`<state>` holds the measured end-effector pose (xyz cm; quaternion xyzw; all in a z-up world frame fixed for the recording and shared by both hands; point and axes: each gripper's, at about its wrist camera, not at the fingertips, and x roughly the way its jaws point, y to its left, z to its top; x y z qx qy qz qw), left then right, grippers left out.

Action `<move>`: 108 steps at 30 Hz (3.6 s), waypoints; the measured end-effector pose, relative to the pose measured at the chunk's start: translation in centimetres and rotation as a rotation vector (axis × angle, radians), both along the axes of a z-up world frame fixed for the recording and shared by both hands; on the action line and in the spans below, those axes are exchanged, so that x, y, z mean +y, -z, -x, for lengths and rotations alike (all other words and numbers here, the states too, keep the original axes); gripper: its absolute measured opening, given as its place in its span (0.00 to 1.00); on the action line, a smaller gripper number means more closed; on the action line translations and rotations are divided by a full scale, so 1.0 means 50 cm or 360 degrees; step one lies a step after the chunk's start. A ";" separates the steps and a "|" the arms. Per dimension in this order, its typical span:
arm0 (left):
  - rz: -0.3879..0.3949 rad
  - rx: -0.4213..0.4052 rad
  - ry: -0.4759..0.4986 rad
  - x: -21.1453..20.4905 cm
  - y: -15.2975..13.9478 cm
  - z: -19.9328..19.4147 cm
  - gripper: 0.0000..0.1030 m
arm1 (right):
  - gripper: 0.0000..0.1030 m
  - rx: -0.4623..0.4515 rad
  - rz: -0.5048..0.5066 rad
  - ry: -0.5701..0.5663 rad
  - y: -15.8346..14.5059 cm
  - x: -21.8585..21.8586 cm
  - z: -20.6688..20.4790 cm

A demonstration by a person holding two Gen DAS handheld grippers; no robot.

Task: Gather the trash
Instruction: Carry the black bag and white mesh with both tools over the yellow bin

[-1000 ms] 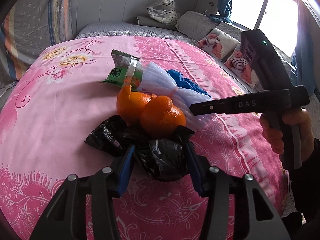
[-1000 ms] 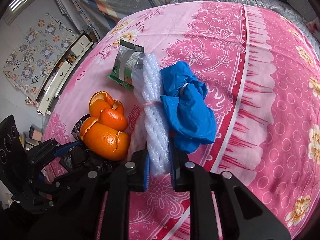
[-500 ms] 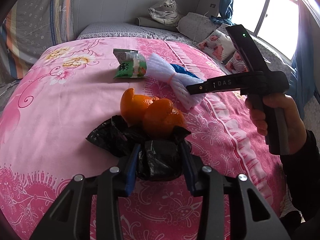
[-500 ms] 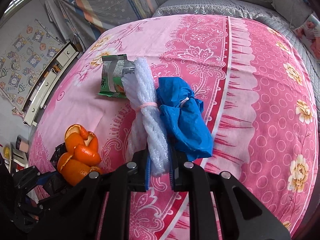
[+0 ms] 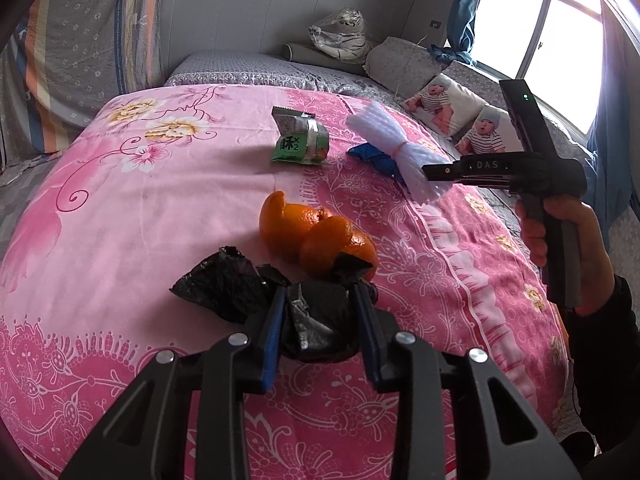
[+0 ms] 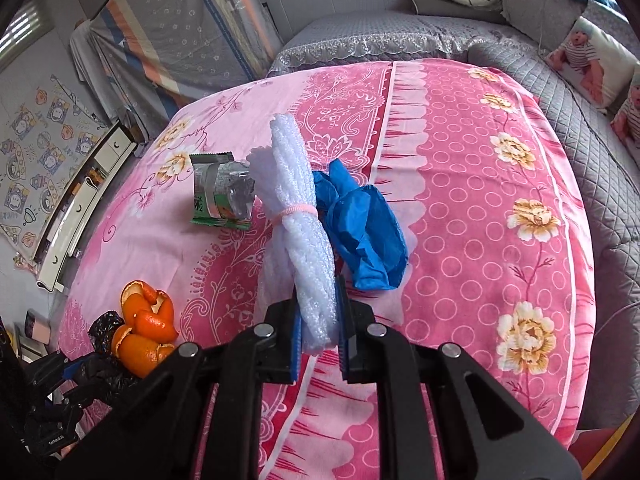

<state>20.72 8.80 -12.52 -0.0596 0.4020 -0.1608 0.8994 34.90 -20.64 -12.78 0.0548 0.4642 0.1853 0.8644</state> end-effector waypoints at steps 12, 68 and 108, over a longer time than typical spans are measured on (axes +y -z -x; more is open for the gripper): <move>-0.0029 -0.0117 -0.0048 0.015 -0.057 0.046 0.30 | 0.12 -0.0135 -0.0086 0.0062 -0.078 -0.071 0.078; 0.0064 -0.0419 0.0663 -0.531 -0.266 0.020 0.30 | 0.12 -0.0517 -0.0192 0.0764 -0.199 -0.580 0.429; 0.0031 -0.0221 0.1292 -0.939 -0.117 0.086 0.30 | 0.12 -0.0245 -0.0036 0.1382 0.005 -0.817 0.630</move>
